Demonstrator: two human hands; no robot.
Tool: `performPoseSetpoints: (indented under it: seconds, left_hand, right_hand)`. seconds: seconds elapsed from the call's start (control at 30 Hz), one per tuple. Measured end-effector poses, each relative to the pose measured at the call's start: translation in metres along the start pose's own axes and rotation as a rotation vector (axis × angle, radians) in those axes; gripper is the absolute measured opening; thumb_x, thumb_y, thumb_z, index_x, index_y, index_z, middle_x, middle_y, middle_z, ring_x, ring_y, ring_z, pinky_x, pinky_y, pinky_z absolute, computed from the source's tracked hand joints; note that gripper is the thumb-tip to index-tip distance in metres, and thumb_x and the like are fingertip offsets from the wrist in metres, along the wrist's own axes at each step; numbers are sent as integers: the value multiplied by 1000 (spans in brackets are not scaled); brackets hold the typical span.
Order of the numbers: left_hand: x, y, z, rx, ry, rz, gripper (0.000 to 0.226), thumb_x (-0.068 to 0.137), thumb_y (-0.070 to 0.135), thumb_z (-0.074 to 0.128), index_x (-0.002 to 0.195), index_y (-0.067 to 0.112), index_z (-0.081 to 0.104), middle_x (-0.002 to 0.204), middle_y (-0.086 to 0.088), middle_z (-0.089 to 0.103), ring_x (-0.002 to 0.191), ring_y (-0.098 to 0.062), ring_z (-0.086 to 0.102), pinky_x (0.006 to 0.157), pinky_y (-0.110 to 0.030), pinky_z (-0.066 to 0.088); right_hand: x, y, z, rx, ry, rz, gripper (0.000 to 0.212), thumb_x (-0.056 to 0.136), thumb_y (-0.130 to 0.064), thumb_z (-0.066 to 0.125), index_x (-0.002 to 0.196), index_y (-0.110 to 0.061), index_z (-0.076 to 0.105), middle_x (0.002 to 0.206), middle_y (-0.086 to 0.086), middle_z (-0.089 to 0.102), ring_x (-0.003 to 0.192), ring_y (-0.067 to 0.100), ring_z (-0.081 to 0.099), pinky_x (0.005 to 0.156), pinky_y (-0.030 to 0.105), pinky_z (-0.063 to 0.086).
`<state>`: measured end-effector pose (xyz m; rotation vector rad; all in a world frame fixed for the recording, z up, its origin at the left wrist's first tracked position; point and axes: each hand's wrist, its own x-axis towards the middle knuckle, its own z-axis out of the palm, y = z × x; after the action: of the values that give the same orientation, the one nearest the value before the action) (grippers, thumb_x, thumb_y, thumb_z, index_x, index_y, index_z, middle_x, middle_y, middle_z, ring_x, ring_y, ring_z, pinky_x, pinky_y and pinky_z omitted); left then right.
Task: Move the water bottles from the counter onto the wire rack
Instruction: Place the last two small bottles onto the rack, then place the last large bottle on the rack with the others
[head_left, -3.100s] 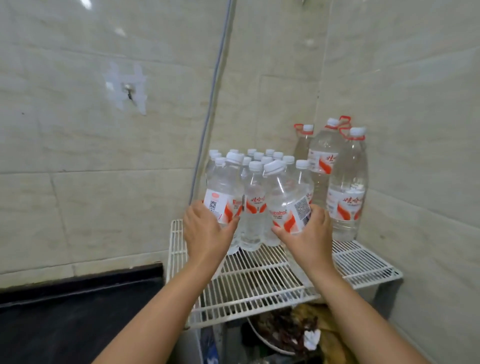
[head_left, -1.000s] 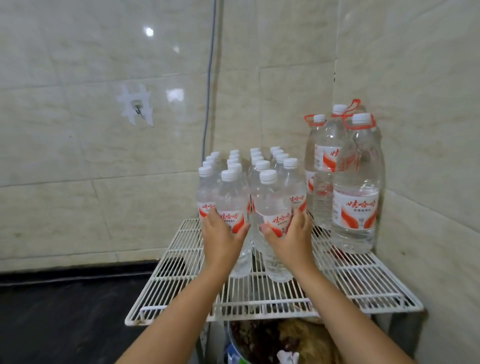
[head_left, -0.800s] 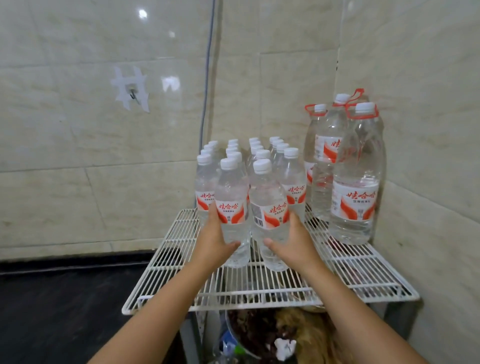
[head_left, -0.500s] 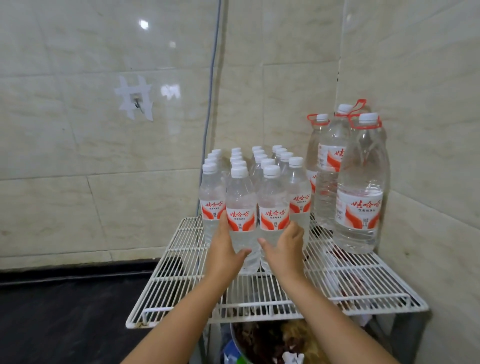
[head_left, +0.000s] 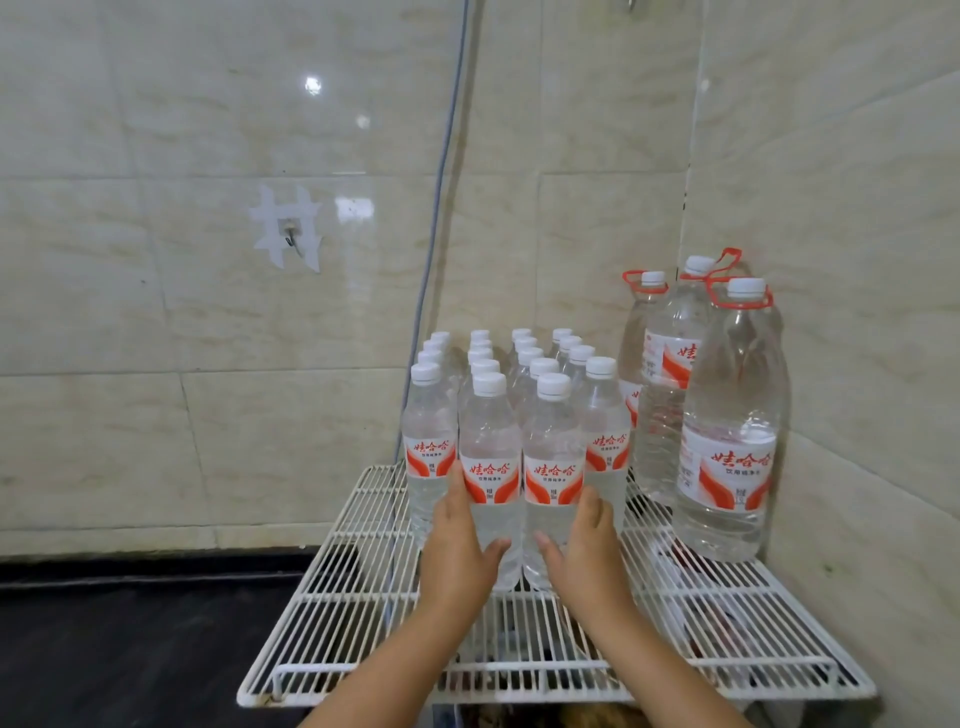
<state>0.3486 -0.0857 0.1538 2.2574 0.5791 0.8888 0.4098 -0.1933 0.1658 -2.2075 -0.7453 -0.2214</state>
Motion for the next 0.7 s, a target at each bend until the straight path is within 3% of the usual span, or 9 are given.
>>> performPoseSetpoints:
  seconds: [0.13, 0.2, 0.3, 0.4, 0.5, 0.57, 0.6, 0.7]
  left_hand:
    - [-1, 2, -4, 67, -17, 7, 96, 80, 27, 69, 147, 24, 0, 146, 0, 34, 130, -17, 41, 102, -32, 40]
    - [-2, 3, -10, 200, -7, 45, 91, 81, 35, 67, 147, 20, 6, 144, -1, 37, 130, -18, 39, 105, -32, 37]
    - [-7, 0, -25, 419, 38, 90, 72, 84, 35, 62, 142, 11, 28, 141, -8, 41, 129, -25, 39, 107, -33, 32]
    - [-13, -18, -50, 631, 104, 109, 56, 71, 22, 75, 120, 3, 56, 119, -19, 59, 110, -37, 56, 93, -41, 46]
    - [-29, -48, -88, 844, 106, 44, 53, 50, 21, 86, 96, 3, 67, 95, -20, 69, 87, -37, 67, 71, -43, 56]
    - [-48, -72, -117, 911, 95, -36, 53, 54, 23, 86, 99, 2, 67, 102, -22, 68, 94, -39, 66, 76, -47, 54]
    - [-59, -84, -132, 912, 99, -107, 53, 63, 24, 81, 108, 2, 65, 114, -23, 64, 107, -41, 60, 85, -50, 50]
    - [-96, -118, -181, 933, 92, -325, 55, 91, 33, 51, 138, 8, 38, 148, -16, 32, 140, -34, 23, 111, -47, 24]
  right_hand:
    - [-4, 0, -7, -113, 40, 16, 69, 88, -34, 56, 141, -7, 20, 140, 11, 33, 126, 21, 39, 97, 24, 39]
    - [-7, -4, -9, -174, 134, 6, 72, 83, -33, 63, 139, -5, 28, 139, 16, 36, 128, 29, 37, 102, 33, 37]
    - [-9, -10, -1, -235, 294, -182, 70, 65, -28, 80, 120, 1, 47, 121, 28, 53, 118, 41, 44, 95, 52, 43]
    - [-16, -26, 18, -280, 251, -357, 63, 62, -31, 80, 112, -1, 56, 117, 25, 59, 117, 41, 47, 97, 56, 38]
    - [-25, -55, 44, -282, 99, -445, 58, 58, -32, 82, 104, -2, 63, 113, 22, 64, 112, 44, 56, 94, 59, 39]
    - [-37, -82, 64, -280, -25, -478, 60, 50, -30, 87, 99, -3, 67, 108, 21, 67, 107, 44, 60, 88, 61, 41]
    - [-44, -95, 78, -273, -79, -496, 61, 46, -30, 89, 98, -3, 69, 106, 21, 68, 105, 44, 61, 86, 62, 42]
    - [-71, -143, 116, -248, -199, -577, 64, 49, -33, 87, 103, -4, 68, 111, 19, 66, 109, 42, 59, 88, 63, 42]
